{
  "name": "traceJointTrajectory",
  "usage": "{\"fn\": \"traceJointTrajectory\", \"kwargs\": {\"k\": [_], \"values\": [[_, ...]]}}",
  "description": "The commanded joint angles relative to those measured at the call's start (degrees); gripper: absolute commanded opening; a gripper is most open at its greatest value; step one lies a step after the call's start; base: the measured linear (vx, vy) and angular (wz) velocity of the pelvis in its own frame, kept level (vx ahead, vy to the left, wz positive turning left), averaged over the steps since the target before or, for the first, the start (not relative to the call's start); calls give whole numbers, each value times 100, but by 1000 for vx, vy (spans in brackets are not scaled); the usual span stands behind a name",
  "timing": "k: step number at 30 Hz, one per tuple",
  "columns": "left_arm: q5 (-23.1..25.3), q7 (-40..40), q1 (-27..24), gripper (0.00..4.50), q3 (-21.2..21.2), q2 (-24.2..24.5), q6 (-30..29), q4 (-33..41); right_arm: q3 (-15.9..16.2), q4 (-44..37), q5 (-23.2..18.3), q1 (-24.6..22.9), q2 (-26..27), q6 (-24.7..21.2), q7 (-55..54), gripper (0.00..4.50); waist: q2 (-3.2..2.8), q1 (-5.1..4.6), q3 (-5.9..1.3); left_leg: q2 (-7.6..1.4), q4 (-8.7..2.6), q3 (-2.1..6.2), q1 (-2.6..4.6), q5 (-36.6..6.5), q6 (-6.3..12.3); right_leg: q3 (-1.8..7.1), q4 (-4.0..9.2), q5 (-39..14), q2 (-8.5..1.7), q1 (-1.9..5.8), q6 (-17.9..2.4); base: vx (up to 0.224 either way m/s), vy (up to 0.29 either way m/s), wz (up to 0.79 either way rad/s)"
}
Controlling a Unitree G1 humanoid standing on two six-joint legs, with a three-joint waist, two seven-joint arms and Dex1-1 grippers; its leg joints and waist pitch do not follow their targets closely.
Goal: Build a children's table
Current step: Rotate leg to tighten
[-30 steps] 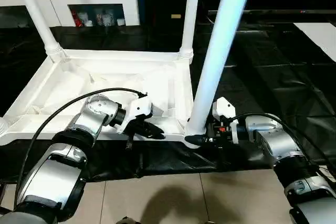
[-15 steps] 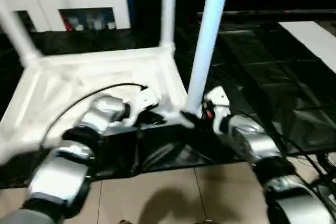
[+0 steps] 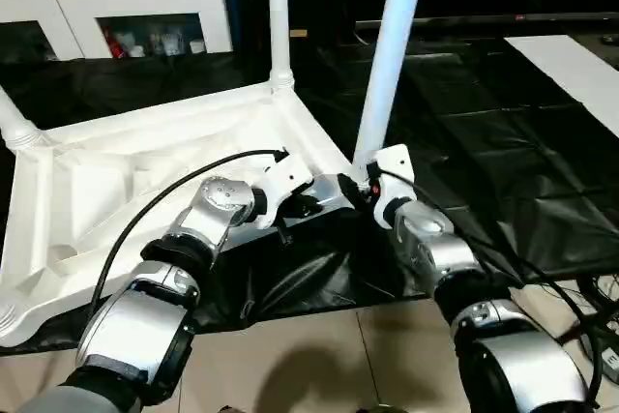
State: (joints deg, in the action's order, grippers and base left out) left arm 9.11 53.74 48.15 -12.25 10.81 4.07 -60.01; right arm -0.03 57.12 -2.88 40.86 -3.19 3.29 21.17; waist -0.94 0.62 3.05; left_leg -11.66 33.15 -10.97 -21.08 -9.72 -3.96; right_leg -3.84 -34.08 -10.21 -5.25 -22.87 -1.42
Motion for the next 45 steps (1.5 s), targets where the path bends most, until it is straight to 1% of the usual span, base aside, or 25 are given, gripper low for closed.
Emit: {"fn": "traceJointTrajectory", "kwargs": {"k": [1, 2, 3, 4, 5, 7, 8, 10, 11, 12, 13, 14, 16, 19, 23, 28, 29, 30, 33, 35, 37, 39, 40, 41, 45], "values": [[2, 537, -80, 0, -216, 27, 294, 102, 277, -79, -69, -57, -49, 43, 828, 385, -35, 5, -369, -138, -411, 70, 60, -1867, 229, 220, 451, -1393, -280, 229, -1275, 0, 0, 0], [-37, 690, -99, 0, -207, 90, 315, 126, 348, -177, -85, -123, -132, 56, 1141, 385, -36, 25, -391, -140, -388, 61, 22, -1632, 347, 214, 400, -940, -275, 277, -1373, 0, 0, 0], [-37, 690, -99, 0, -207, 90, 315, 126, 348, -177, -85, -123, -132, 56, 1141, 385, -43, 31, -396, -148, -378, 55, 28, -1547, 370, 214, 378, -784, -273, 275, -1429, 0, 0, 0], [-80, 967, -135, 0, -223, 205, 523, 161, 497, -364, -103, -261, -292, 83, 1691, 385, -46, 41, -403, -151, -371, 44, 45, -1486, 404, 209, 370, -651, -264, 270, -1481, 0, 0, 0], [-86, 1039, -142, 0, -231, 237, 600, 163, 523, -376, -100, -278, -322, 112, 1825, 385, -25, 56, -418, -149, -344, 31, 12, -1256, 502, 199, 320, -302, -253, 318, -1546, 0, 0, 0], [-158, 1442, -167, 0, -236, 379, 684, 183, 677, -657, -172, -467, -539, 147, 2568, 385, -67, 118, -438, -158, -309, 13, 23, -943, 686, 191, 263, 205, -259, 315, -1664, 0, 0, 0], [-158, 1442, -167, 0, -236, 379, 684, 183, 677, -657, -172, -467, -539, 147, 2568, 385, -47, 144, -438, -161, -306, 4, 25, -918, 714, 192, 256, 253, -263, 320, -1699, 0, 0, 0], [-247, 1918, -169, 0, -222, 542, 715, 195, 938, -1050, -231, -725, -894, 10, 3669, 385, -70, 169, -417, -158, -320, 11, 31, -1031, 708, 185, 290, 74, -263, 328, -1683, 0, 0, 0], [-247, 1918, -169, 0, -222, 542, 715, 195, 938, -1050, -231, -725, -894, 10, 3669, 385, -70, 198, -411, -174, -322, 2, 62, -1186, 690, 197, 305, -95, -267, 308, -1678, 0, 0, 0], [-247, 2022, -165, 0, -229, 577, 736, 187, 993, -1120, -237, -770, -972, -43, 3899, 385, -64, 199, -405, -181, -334, 10, 48, -1210, 660, 196, 304, -172, -270, 313, -1667, 0, 0, 0], [-245, 2161, -163, 0, -250, 621, 757, 185, 1083, -1242, -254, -835, -1083, -110, 4184, 385, -87, 210, -390, -188, -359, 13, 68, -1361, 556, 193, 333, -430, -266, 297, -1642, 0, 0, 0], [-253, 2400, -165, 0, -296, 699, 797, 201, 1233, -1468, -302, -936, -1286, -276, 4721, 385, -66, 223, -368, -184, -380, 17, 98, -1596, 457, 195, 379, -799, -252, 300, -1578, 0, 0, 0], [-264, 2498, -167, 0, -310, 723, 806, 198, 1297, -1540, -298, -968, -1354, -294, 4876, 385, -77, 227, -360, -196, -391, 14, 102, -1737, 418, 206, 390, -982, -264, 278, -1548, 0, 0, 0], [-247, 2770, -172, 0, -375, 782, 884, 164, 1459, -1695, -221, -1031, -1517, -273, 5191, 358, -38, 270, -364, -194, -396, 18, 110, -1774, 294, 221, 399, -1207, -289, 271, -1474, 0, 0, 0], [-229, 2867, -162, 0, -388, 807, 931, 149, 1485, -1717, -204, -1003, -1517, -292, 5288, 326, -20, 288, -373, -193, -389, 19, 88, -1524, 315, 222, 378, -1091, -294, 274, -1452, 0, 0, 0], [-224, 2958, -152, 0, -405, 825, 937, 127, 1537, -1802, -211, -1029, -1488, -458, 5388, 285, -32, 292, -385, -189, -379, 15, 86, -1403, 352, 214, 357, -830, -279, 278, -1503, 0, 0, 0], [-224, 2976, -153, 0, -406, 829, 937, 127, 1543, -1833, -215, -1045, -1489, -477, 5375, 280, -31, 293, -385, -185, -379, 15, 83, -1420, 353, 212, 358, -849, -284, 283, -1497, 0, 0, 0], [-241, 2931, -153, 0, -384, 816, 918, 126, 1477, -1876, -269, -1092, -1454, -533, 5267, 278, -63, 298, -383, -184, -378, 17, 86, -1438, 344, 212, 361, -881, -288, 281, -1493, 0, 0, 0], [-228, 2662, -141, 0, -345, 759, 861, 96, 1327, -1877, -310, -1135, -1339, -736, 4880, 274, -58, 291, -376, -183, -387, 19, 89, -1544, 292, 209, 382, -1046, -289, 279, -1462, 0, 0, 0], [-102, 2086, -93, 0, -328, 650, 699, 44, 1284, -1831, -74, -1171, -1197, -751, 4157, 274, -59, 283, -361, -185, -404, 24, 102, -1655, 231, 208, 400, -1236, -282, 268, -1407, 0, 0, 0], [-46, 1758, -61, 0, -312, 576, 583, 17, 1220, -1700, 64, -1146, -1084, -642, 3640, 273, -70, 254, -330, -185, -425, 32, 134, -1905, 73, 217, 441, -1716, -295, 220, -1282, 0, 0, 0], [-68, 1333, -19, 0, -229, 390, 345, -6, 987, -1364, 159, -1022, -820, -631, 2623, 272, -33, 195, -292, -148, -437, 76, 167, -2214, -63, 198, 542, -2661, -312, 188, -977, 0, 0, 0], [-51, 1174, -7, 0, -228, 311, 298, -8, 863, -1234, 139, -955, -692, -677, 2229, 272, -43, 176, -285, -139, -435, 85, 179, -2287, -82, 193, 555, -2847, -312, 176, -917, 0, 0, 0], [-31, 921, -6, 0, -231, 143, 123, 24, 692, -1030, 128, -846, -464, -702, 1563, 272, -55, 111, -279, -123, -443, 124, 187, -2455, -127, 166, 618, -3295, -323, 165, -730, 0, 0, 0], [-26, 479, 22, 0, -210, -176, -139, 37, 561, -704, 149, -650, -71, -656, 642, 272, -67, 22, -292, -119, -466, 151, 175, -2571, -109, 139, 650, -3215, -300, 162, -646, 0, 0, 0]]}}
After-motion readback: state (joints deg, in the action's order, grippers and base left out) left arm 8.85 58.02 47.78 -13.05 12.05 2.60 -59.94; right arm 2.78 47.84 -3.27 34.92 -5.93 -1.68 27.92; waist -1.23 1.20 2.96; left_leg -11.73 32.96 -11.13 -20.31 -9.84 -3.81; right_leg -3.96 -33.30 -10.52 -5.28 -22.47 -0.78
